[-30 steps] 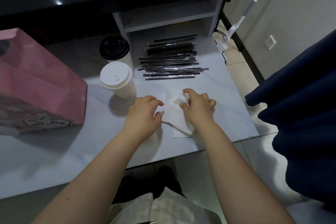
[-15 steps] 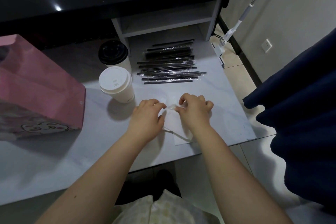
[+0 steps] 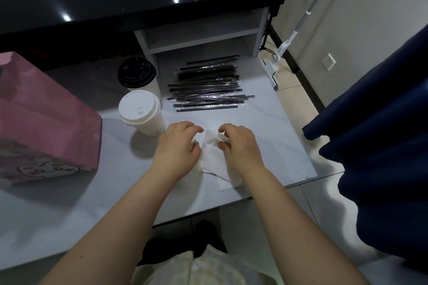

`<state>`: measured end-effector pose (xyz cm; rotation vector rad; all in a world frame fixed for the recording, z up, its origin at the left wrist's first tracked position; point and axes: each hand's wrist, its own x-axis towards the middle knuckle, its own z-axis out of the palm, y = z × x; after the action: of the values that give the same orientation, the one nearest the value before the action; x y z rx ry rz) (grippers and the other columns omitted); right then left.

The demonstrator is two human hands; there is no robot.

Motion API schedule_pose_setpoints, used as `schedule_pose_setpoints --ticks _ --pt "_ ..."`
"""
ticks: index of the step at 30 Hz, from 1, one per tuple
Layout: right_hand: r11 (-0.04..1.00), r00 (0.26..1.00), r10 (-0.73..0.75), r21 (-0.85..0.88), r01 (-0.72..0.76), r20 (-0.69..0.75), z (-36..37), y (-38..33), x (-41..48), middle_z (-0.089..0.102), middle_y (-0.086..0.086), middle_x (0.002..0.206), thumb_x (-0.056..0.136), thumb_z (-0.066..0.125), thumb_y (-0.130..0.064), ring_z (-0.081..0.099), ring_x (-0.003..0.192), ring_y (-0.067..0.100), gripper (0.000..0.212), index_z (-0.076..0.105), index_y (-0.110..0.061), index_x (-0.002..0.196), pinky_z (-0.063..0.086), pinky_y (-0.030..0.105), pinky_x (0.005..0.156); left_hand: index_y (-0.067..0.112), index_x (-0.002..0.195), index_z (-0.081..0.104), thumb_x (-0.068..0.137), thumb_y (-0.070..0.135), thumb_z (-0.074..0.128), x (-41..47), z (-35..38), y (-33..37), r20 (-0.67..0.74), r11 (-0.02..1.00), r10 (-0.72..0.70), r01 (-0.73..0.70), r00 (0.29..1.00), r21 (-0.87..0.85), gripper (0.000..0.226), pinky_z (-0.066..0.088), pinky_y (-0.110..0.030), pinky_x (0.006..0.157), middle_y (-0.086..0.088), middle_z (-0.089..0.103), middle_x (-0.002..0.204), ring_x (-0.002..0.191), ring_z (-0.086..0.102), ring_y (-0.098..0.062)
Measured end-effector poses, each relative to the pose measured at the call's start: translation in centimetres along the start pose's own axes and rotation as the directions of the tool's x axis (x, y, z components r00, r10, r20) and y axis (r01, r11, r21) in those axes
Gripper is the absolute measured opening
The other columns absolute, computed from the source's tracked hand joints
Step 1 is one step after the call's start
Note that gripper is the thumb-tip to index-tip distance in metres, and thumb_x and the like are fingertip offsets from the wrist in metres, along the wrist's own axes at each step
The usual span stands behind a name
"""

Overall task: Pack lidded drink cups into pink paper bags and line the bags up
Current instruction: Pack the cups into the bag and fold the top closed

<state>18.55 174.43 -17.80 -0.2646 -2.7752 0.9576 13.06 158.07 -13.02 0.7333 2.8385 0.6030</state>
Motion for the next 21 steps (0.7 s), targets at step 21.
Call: schedule_pose_setpoints --ticks 21 --pt "0.854 0.865 -0.501 -0.171 0.491 -0.022 -9.6 -16.7 8.3 0.060 0.012 0.093 0.080 0.069 0.000 0.057 0.083 0.031 0.012 0.071 0.000 0.092 0.050 0.039 0.065 0.019 0.129 0.060 0.084 0.015 0.062 1.8 -17.3 -1.6 -0.476 0.998 0.044 -0.018 0.878 0.059 0.045 0.039 -0.043 0.098 -0.001 0.058 0.128 0.122 0.046 -0.026"
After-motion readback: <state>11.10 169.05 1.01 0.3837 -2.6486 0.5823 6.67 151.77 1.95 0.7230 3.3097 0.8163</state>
